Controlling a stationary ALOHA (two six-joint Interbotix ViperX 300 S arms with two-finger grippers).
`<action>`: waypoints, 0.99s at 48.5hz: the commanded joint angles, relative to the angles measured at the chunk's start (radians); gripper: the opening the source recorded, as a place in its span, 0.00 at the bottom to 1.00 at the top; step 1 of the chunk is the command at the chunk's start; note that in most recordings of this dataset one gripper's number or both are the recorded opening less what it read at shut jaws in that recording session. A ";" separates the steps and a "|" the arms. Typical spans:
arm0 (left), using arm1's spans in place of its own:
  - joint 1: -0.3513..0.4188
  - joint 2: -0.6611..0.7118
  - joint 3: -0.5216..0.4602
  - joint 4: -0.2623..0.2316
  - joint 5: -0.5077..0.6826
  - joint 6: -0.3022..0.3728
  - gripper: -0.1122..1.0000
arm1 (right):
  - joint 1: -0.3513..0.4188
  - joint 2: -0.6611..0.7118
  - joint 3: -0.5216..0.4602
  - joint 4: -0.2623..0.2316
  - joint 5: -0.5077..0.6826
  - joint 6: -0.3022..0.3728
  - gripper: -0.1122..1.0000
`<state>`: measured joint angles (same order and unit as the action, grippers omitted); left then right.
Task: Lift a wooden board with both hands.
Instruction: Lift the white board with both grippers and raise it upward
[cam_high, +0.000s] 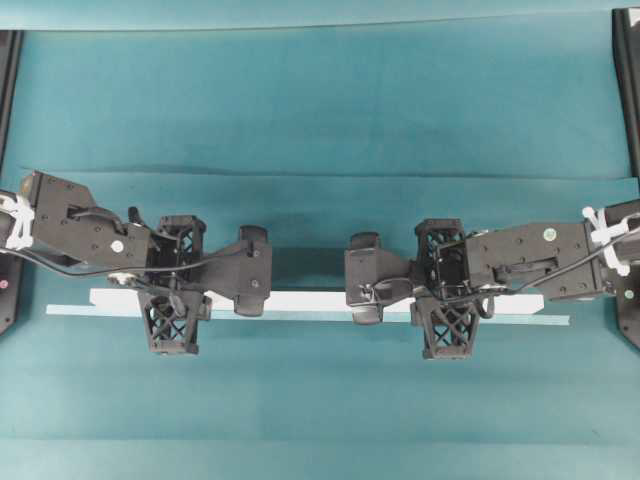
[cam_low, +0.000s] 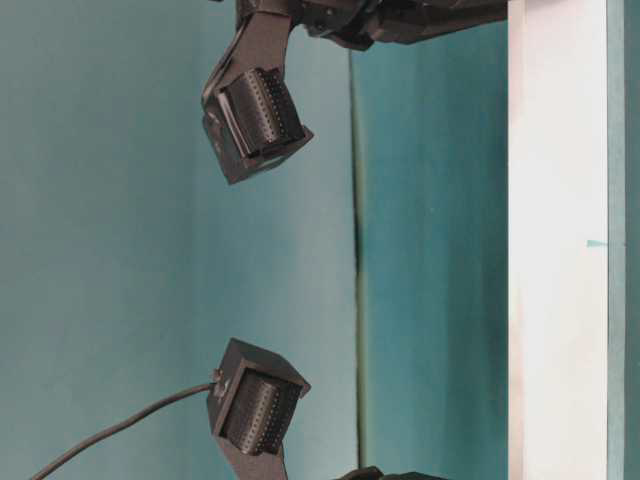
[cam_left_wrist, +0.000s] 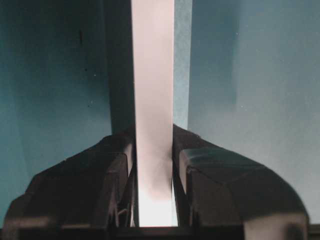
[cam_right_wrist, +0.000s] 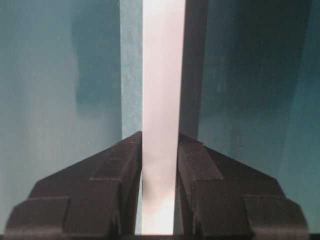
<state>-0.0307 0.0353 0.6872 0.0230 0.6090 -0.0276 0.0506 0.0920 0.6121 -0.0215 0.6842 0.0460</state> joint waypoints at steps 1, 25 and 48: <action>0.000 -0.008 -0.008 0.003 0.002 0.000 0.26 | 0.002 0.011 -0.005 0.003 0.006 0.005 0.30; 0.012 -0.169 -0.043 0.003 0.129 -0.009 0.26 | -0.008 -0.069 -0.109 0.005 0.189 0.002 0.30; 0.015 -0.215 -0.187 0.000 0.321 -0.002 0.26 | -0.031 -0.173 -0.236 0.005 0.456 0.002 0.30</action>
<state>-0.0153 -0.1549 0.5415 0.0230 0.9158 -0.0276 0.0230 -0.0690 0.4065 -0.0153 1.1198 0.0460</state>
